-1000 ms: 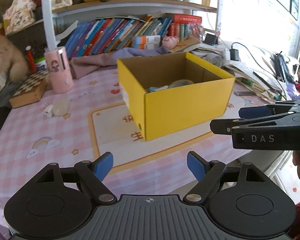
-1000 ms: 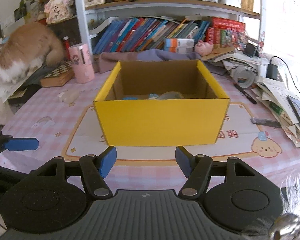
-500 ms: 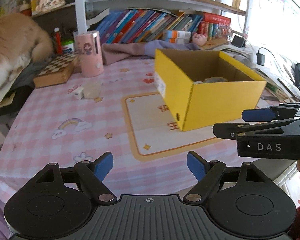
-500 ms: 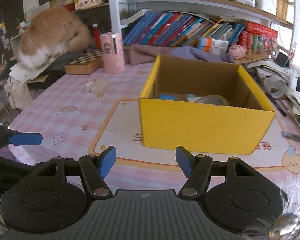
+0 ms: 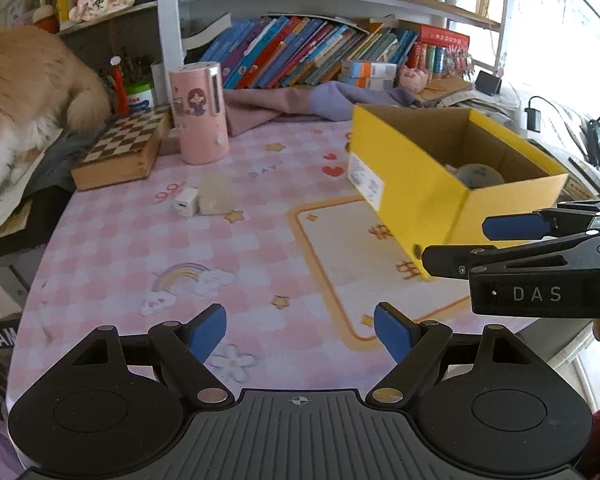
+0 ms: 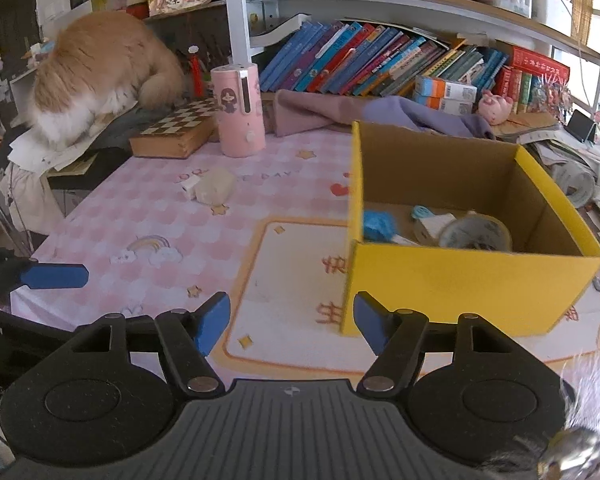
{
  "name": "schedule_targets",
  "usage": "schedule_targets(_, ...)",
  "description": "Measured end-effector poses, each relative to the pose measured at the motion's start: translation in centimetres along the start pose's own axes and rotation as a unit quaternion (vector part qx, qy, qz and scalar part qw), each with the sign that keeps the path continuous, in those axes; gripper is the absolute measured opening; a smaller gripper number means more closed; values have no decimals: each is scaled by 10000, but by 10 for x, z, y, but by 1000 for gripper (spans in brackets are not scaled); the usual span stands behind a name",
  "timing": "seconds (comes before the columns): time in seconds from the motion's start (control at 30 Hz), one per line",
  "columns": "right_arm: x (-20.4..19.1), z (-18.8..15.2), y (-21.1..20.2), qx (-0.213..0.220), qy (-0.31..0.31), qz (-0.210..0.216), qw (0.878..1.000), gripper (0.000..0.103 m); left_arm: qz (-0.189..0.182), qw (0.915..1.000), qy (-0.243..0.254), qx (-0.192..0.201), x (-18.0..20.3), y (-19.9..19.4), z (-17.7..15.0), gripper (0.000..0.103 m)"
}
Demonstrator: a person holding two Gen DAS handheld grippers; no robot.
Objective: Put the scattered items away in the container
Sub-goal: 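Withdraw both tools from the box and move toward the white adapter and sponge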
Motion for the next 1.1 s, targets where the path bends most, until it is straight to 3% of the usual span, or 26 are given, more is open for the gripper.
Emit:
schedule_targets(0.6,-86,47,84,-114,-303,234,9992,67,267,9989,-382,18,-118,28,21,83)
schedule_targets(1.1,-88,64,126,-347,175,-26,9992,67,76,9996,-263,-107,-149,65,32,83)
Point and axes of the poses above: each gripper's, at about its wrist camera, not at the fingertips, and y roughly the way its jaws point, x to its right, z to its top, the point moved 8 cm from there along y, roughly the way its jaws point, and after that the axes turned 1 degree about -z, right-handed, at the moved point
